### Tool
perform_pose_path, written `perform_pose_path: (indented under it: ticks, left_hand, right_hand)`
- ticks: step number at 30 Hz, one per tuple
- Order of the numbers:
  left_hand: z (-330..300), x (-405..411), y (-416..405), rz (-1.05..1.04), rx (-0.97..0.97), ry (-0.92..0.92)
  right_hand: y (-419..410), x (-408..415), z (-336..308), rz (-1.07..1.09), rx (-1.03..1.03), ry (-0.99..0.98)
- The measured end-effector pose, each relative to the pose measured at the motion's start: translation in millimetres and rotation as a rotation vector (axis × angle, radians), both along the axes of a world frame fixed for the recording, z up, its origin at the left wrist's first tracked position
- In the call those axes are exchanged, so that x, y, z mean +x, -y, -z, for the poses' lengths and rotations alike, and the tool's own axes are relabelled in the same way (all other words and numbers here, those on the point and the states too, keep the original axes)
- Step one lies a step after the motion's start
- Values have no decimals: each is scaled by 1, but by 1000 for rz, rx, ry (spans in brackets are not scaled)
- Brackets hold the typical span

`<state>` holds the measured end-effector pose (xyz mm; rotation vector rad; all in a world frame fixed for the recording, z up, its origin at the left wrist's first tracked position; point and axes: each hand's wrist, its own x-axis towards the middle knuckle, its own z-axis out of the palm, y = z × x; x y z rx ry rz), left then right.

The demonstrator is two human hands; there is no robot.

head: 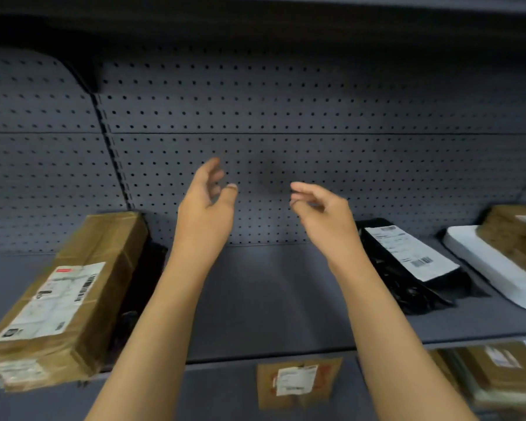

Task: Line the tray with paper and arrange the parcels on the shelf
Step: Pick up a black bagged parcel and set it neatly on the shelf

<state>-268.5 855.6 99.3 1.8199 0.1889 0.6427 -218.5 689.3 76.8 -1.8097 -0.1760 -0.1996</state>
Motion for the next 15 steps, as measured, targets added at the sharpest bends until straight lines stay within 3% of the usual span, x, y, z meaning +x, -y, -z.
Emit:
perform_pose_path:
  ticks: [8,15]
  left_hand:
    - [23,34,117,157,-207,-102]
    - [47,69,201,307,-107,-252]
  right_hand:
    - [123,12,4,102,12,-4]
    - [209,26,16,199,12,13]
